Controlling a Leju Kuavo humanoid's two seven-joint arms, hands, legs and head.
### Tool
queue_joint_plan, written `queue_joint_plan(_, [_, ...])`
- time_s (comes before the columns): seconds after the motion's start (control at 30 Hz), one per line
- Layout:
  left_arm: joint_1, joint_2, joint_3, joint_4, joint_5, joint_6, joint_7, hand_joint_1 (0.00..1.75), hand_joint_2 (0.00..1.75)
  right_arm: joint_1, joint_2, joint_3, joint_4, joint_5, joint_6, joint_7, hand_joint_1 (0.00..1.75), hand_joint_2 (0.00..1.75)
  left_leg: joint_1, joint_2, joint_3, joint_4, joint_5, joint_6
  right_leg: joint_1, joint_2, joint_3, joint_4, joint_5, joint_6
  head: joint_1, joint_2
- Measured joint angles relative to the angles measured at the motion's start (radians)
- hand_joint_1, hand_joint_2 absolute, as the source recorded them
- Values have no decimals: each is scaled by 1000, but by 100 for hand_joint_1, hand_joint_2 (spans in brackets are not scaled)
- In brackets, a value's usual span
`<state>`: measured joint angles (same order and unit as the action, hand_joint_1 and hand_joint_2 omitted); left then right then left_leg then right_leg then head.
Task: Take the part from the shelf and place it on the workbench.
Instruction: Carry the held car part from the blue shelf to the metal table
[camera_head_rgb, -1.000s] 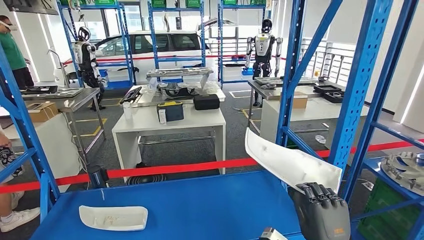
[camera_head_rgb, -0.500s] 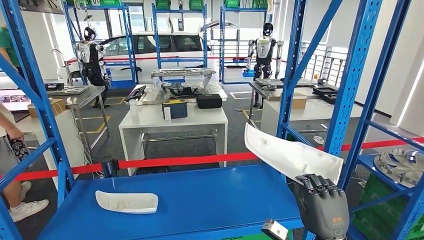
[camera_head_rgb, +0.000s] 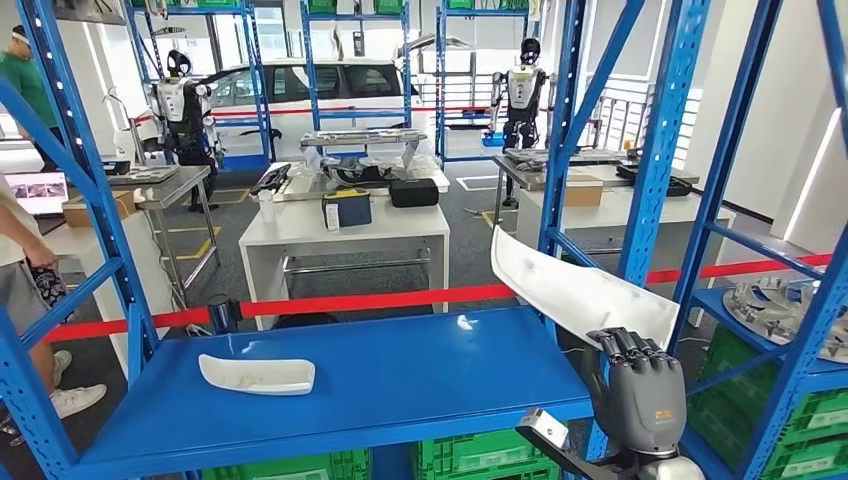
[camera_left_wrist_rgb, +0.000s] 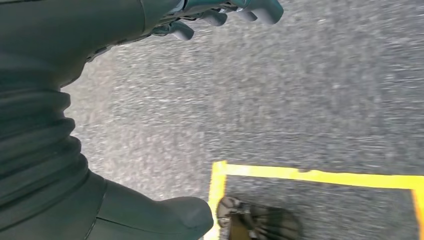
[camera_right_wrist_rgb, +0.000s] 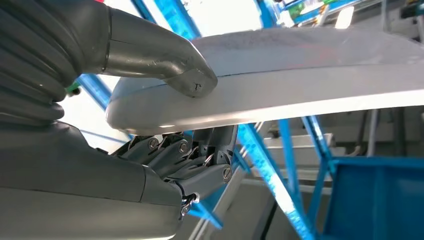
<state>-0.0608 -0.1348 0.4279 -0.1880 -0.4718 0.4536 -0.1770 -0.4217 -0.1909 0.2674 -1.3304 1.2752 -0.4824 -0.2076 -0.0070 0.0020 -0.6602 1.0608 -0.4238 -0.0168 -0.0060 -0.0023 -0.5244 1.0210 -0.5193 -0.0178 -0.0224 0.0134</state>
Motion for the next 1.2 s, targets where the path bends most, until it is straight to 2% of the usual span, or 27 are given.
queue_joint_plan(0.07, [6, 2, 3, 2, -5, 3, 20, 0, 175, 5, 6, 0, -18, 16, 8, 17, 147, 175, 3, -3, -24, 85, -86, -11, -4, -4, -20, -3, 22, -11, -1, 0])
queue_joint_plan(0.13, [8, 2, 5, 2, -8, 3, 37, 0, 175, 15, 7, 0, -42, 27, 15, 25, 147, 175, 8, -4, -42, 197, -169, -20, -4, -5, -48, -2, 44, -13, -2, 0])
queue_joint_plan(0.17, [8, 2, 6, 3, -9, 4, 46, 0, 175, 20, 7, 0, -52, 31, 19, 26, 147, 175, 11, -3, -42, 235, -180, -23, -4, -5, -63, -1, 55, -12, -2, 0])
queue_joint_plan(0.2, [8, 2, 8, 3, -9, 4, 54, 0, 175, 24, 8, 0, -61, 36, 24, 27, 147, 175, 13, -3, -29, 246, -168, -24, -5, -5, -78, 0, 66, -9, -2, 0])
queue_joint_plan(0.23, [8, 2, 9, 3, -10, 4, 61, 0, 175, 27, 8, 0, -69, 40, 30, 27, 147, 175, 15, -3, -1, 224, -143, -25, -5, -5, -93, 2, 76, -7, -2, 0])
queue_joint_plan(0.27, [7, 2, 9, 3, -10, 5, 65, 0, 175, 27, 8, 0, -76, 46, 37, 26, 147, 175, 16, -3, 43, 171, -117, -24, -6, -5, -107, 5, 86, -3, -2, 0])
queue_joint_plan(0.3, [6, 1, 9, 2, -10, 5, 65, 0, 175, 24, 8, 0, -83, 50, 43, 24, 147, 175, 16, -4, 95, 100, -109, -22, -6, -5, -119, 8, 95, 2, -2, 0])
queue_joint_plan(0.37, [4, 0, 9, 1, -10, 4, 53, 0, 175, 13, 10, 0, -91, 55, 51, 22, 147, 175, 12, -6, 166, -14, -120, -11, -6, -5, -133, 11, 113, 14, -1, 0])
queue_joint_plan(0.4, [4, -2, 10, 0, -10, 3, 40, 0, 175, 7, 12, 0, -93, 56, 54, 21, 147, 175, 8, -7, 176, -40, -128, -3, -6, -5, -136, 9, 123, 21, 0, 0])
queue_joint_plan(0.47, [5, -5, 10, 0, -10, 0, 10, 0, 175, -1, 16, 0, -93, 59, 60, 21, 147, 175, 5, -5, 161, -48, -114, 16, -10, -5, -139, 4, 137, 35, 0, 0])
queue_joint_plan(0.5, [5, -6, 10, -1, -11, -3, -6, 0, 175, -3, 18, 0, -93, 61, 62, 21, 147, 175, 5, -3, 154, -50, -104, 26, -12, -5, -146, 11, 124, 41, 0, 0])
queue_joint_plan(0.53, [4, -7, 10, -1, -12, -5, -19, 0, 175, -3, 19, 0, -93, 63, 64, 22, 147, 175, 7, -1, 145, -52, -91, 35, -13, -4, -157, 36, 92, 45, 1, 0])
queue_joint_plan(0.57, [3, -7, 10, -2, -15, -7, -31, 0, 175, -3, 19, 0, -93, 65, 65, 22, 147, 175, 8, 1, 133, -52, -78, 41, -13, -3, -172, 81, 43, 48, 1, 0])
queue_joint_plan(0.63, [-3, -7, 10, -4, -24, -12, -45, 0, 175, -2, 20, 0, -93, 68, 66, 23, 147, 175, 5, 1, 104, -50, -54, 48, -12, -2, -205, 209, -51, 51, 2, 0])
queue_joint_plan(0.67, [-6, -8, 10, -4, -29, -14, -48, 0, 175, 0, 21, 0, -93, 70, 66, 24, 147, 175, 3, 1, 88, -48, -43, 48, -11, -1, -212, 262, -69, 51, 2, 0])
queue_joint_plan(0.7, [-9, -8, 10, -4, -34, -15, -50, 0, 175, 3, 21, 0, -93, 71, 66, 25, 147, 175, 2, 2, 72, -45, -33, 48, -10, -1, -205, 289, -64, 50, 2, 0])
queue_joint_plan(0.73, [-12, -8, 10, -5, -38, -16, -50, 0, 175, 8, 21, -1, -94, 72, 66, 26, 147, 175, 1, 2, 57, -42, -23, 47, -9, 0, -180, 279, -42, 47, 2, 0])
queue_joint_plan(0.77, [-15, -9, 10, -5, -42, -16, -50, 0, 175, 12, 21, -2, -96, 72, 66, 26, 147, 175, 1, 2, 43, -38, -15, 45, -7, 0, -136, 234, -16, 43, 2, 0])
queue_joint_plan(0.8, [-18, -9, 10, -5, -47, -16, -49, 0, 175, 16, 21, -4, -99, 72, 66, 27, 147, 175, 1, 2, 31, -33, -8, 43, -5, 0, -83, 165, -5, 37, 2, 0])
queue_joint_plan(0.87, [-21, -9, 10, -5, -55, -16, -46, 0, 175, 25, 21, -8, -109, 72, 67, 28, 147, 175, 0, 3, 17, -27, 6, 33, 3, -1, 2, 38, -15, 26, 1, 0])
queue_joint_plan(0.9, [-22, -9, 10, -5, -60, -16, -43, 0, 175, 31, 21, -10, -115, 72, 67, 29, 147, 175, 1, 3, 15, -26, 14, 27, 7, -1, 20, 6, -25, 20, 1, 0])
queue_joint_plan(0.97, [-21, -8, 9, -5, -65, -17, -35, 0, 175, 46, 21, -16, -122, 72, 68, 32, 147, 175, 2, 3, 13, -31, 27, 13, 8, -1, 18, -7, -15, 10, 2, 0])
queue_joint_plan(1.0, [-19, -7, 9, -4, -65, -17, -32, 0, 175, 51, 22, -19, -124, 72, 69, 33, 147, 175, 3, 2, 7, -27, 21, 7, 6, -1, 12, -10, -5, 4, 2, 0])
queue_joint_plan(1.07, [-13, -6, 9, -4, -65, -17, -25, 0, 175, 58, 22, -21, -125, 72, 70, 32, 147, 175, 5, -1, -14, 25, -41, -5, -1, -2, -7, -15, 18, -8, 0, 0])
queue_joint_plan(1.13, [-8, -5, 9, -3, -64, -16, -21, 0, 175, 61, 22, -21, -124, 72, 70, 25, 147, 175, 9, -2, -45, 145, -137, -15, -2, -2, -34, -15, 40, -13, -2, 0])
queue_joint_plan(1.17, [-7, -5, 9, -3, -63, -16, -21, 0, 175, 62, 23, -21, -123, 71, 70, 21, 147, 175, 12, -2, -54, 202, -162, -20, -2, -2, -49, -14, 51, -12, -2, 0])
queue_joint_plan(1.2, [-5, -5, 9, -3, -62, -15, -21, 0, 175, 63, 23, -21, -122, 72, 70, 18, 147, 175, 14, -2, -54, 239, -166, -23, -2, -2, -64, -13, 62, -11, -2, 0])
